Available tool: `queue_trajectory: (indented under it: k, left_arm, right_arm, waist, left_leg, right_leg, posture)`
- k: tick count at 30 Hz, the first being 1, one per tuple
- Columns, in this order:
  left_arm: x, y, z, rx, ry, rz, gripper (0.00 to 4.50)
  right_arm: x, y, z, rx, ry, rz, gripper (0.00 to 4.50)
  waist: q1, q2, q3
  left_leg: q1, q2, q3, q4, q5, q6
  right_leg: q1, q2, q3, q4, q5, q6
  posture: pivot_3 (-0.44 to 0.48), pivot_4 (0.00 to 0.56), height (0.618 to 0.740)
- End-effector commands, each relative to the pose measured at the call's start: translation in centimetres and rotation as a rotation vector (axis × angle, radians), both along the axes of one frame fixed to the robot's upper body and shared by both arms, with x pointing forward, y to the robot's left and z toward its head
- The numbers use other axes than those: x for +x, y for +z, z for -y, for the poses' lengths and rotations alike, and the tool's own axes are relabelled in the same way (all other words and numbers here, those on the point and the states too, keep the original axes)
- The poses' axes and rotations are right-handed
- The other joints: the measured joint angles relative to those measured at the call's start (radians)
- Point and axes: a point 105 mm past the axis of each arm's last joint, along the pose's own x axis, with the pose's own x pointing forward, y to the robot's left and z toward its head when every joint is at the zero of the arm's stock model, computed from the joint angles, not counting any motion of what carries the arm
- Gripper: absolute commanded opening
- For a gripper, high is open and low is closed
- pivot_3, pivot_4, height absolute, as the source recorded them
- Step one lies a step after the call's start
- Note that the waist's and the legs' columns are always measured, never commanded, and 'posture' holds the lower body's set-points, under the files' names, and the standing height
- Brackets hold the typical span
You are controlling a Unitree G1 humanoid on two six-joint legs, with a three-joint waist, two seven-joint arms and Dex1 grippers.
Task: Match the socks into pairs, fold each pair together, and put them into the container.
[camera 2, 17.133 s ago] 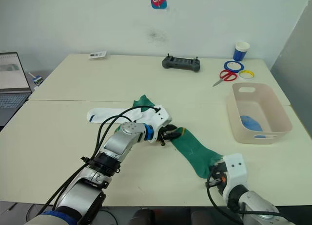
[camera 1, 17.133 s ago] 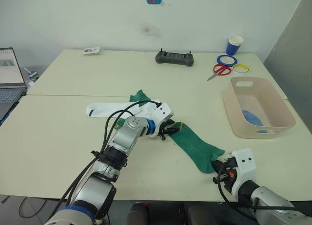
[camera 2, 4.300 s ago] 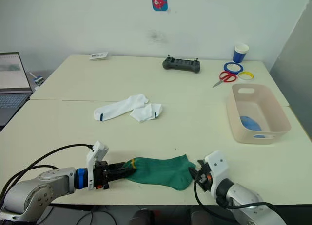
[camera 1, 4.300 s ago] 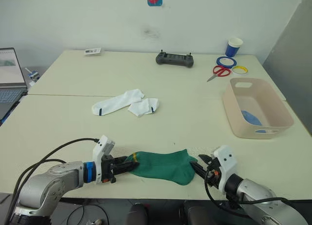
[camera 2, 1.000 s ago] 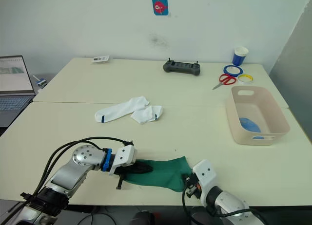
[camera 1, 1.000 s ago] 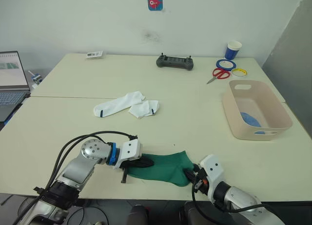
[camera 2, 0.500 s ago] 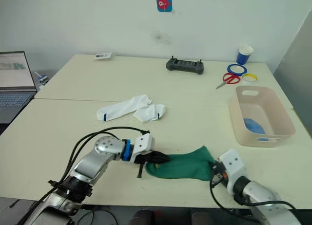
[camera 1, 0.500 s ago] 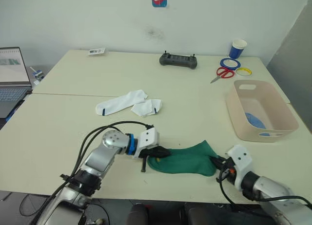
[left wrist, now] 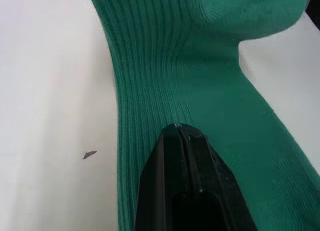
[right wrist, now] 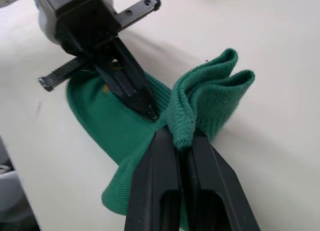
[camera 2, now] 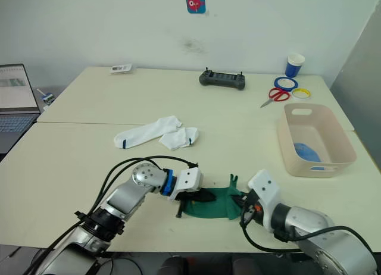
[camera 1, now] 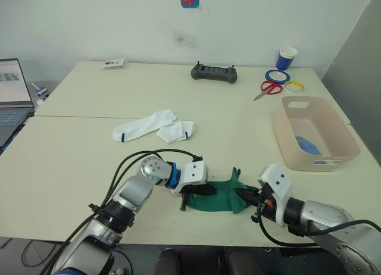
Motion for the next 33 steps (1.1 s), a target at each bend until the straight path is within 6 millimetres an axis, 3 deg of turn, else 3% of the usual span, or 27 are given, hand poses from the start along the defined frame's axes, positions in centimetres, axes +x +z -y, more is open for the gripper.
queue_trajectory:
  k: [1, 9, 19, 22, 31, 33]
  left_arm:
    - [-0.4, 2.2, -0.9, -0.020, -0.020, 0.021, 0.00]
    - [-0.5, 0.2, -2.2, 0.037, 0.025, 0.011, 0.00]
    - [-0.2, 0.1, -2.8, 0.039, 0.053, 0.034, 0.00]
    - [-0.1, 0.1, -2.9, 0.038, 0.058, 0.037, 0.00]
    - [0.9, 1.8, -4.7, -0.035, 0.214, 0.019, 0.00]
    - [0.9, 2.8, -5.6, -0.075, 0.258, 0.007, 0.00]
  right_arm:
    - [-0.1, 0.1, -1.2, 0.028, 0.041, -0.041, 0.02]
    - [1.1, 0.2, -3.9, 0.106, 0.082, -0.135, 0.02]
    - [2.2, -1.3, -5.8, 0.095, 0.076, -0.199, 0.02]
    - [2.5, -0.6, -5.7, 0.111, 0.063, -0.178, 0.74]
    - [1.1, 3.4, -4.2, 0.149, 0.152, -0.129, 3.77]
    - [1.4, 3.6, -3.4, 0.136, 0.130, -0.094, 3.77]
  waist:
    - [0.001, 0.000, 0.000]
    - [0.002, 0.000, 0.000]
    - [0.002, 0.001, 0.000]
    - [0.001, 0.001, 0.000]
    - [0.000, 0.001, 0.000]
    - [0.000, 0.001, 0.000]
  left_leg:
    - [-0.001, 0.000, 0.000, 0.000, 0.000, 0.000]
    - [-0.004, 0.000, 0.000, 0.000, 0.000, 0.000]
    - [-0.004, 0.000, 0.000, 0.000, 0.000, 0.000]
    - [-0.004, 0.000, 0.000, 0.000, 0.000, 0.000]
    - [-0.003, 0.001, 0.000, 0.000, 0.000, 0.000]
    - [-0.004, 0.001, 0.000, 0.000, 0.000, 0.000]
  right_leg:
    - [-0.001, 0.000, 0.000, 0.000, 0.000, 0.000]
    - [-0.005, 0.000, 0.000, 0.001, 0.000, 0.000]
    - [-0.005, 0.000, 0.000, 0.001, 0.000, 0.000]
    - [-0.005, 0.000, 0.000, 0.002, 0.000, 0.000]
    - [-0.005, 0.001, 0.000, 0.002, 0.000, 0.000]
    - [-0.005, 0.001, 0.000, 0.002, 0.000, 0.000]
  posture:
    - [0.000, 0.150, 0.740]
    - [0.000, 0.150, 0.740]
    - [0.000, 0.150, 0.740]
    - [0.000, 0.150, 0.740]
    - [0.000, 0.150, 0.740]
    - [0.000, 0.150, 0.740]
